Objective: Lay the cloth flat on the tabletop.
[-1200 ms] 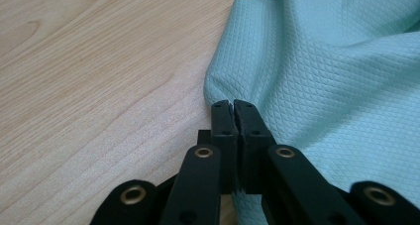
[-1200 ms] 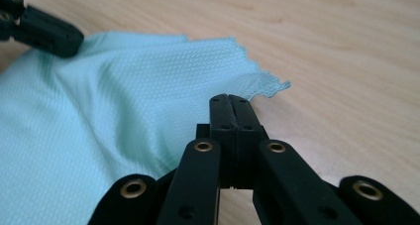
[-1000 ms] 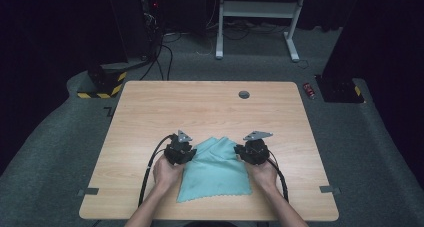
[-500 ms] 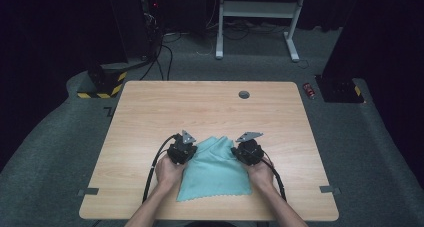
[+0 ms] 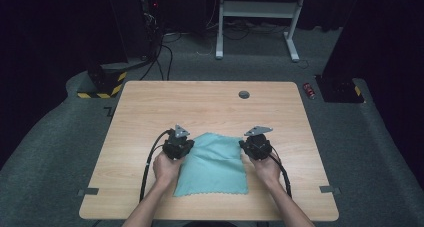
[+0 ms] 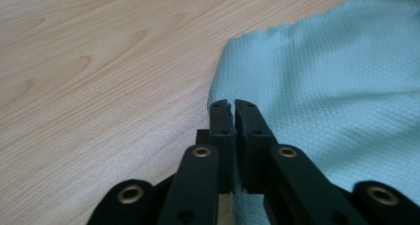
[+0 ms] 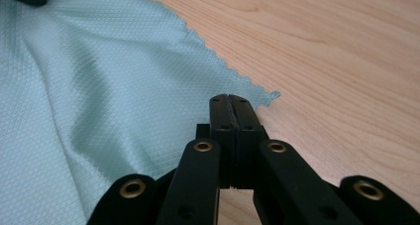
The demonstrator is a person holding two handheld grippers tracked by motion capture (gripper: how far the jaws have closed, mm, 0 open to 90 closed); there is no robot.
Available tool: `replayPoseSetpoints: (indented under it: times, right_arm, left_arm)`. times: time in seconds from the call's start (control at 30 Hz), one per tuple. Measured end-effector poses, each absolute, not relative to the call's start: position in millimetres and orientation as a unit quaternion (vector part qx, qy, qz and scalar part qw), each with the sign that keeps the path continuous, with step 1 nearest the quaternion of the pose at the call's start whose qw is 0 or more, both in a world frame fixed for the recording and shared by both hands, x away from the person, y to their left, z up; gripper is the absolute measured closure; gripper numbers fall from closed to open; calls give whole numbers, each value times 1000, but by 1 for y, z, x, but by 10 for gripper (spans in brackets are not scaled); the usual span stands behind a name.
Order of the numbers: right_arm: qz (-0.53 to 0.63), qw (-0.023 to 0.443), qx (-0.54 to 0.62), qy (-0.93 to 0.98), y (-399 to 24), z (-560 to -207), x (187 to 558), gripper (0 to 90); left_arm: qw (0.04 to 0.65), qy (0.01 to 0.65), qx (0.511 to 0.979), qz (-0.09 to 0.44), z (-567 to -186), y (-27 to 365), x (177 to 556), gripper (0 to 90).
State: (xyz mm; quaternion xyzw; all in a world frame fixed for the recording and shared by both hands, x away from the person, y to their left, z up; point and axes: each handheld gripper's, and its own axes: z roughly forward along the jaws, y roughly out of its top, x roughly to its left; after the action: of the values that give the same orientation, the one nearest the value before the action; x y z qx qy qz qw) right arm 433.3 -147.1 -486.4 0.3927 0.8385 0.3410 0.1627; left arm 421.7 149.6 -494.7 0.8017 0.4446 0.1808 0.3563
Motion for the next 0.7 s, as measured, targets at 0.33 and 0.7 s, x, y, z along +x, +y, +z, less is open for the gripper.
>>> replayPoseSetpoints:
  times: [0.33,0.7]
  right_arm:
    - [341,154,379,847,-124,-492,431,696]
    - [332,143,396,844,-130,-514,437,589]
  left_arm:
    - [359,461,796,159,-500,154,435,699]
    - [330,448,824,109,-506,148,445,879]
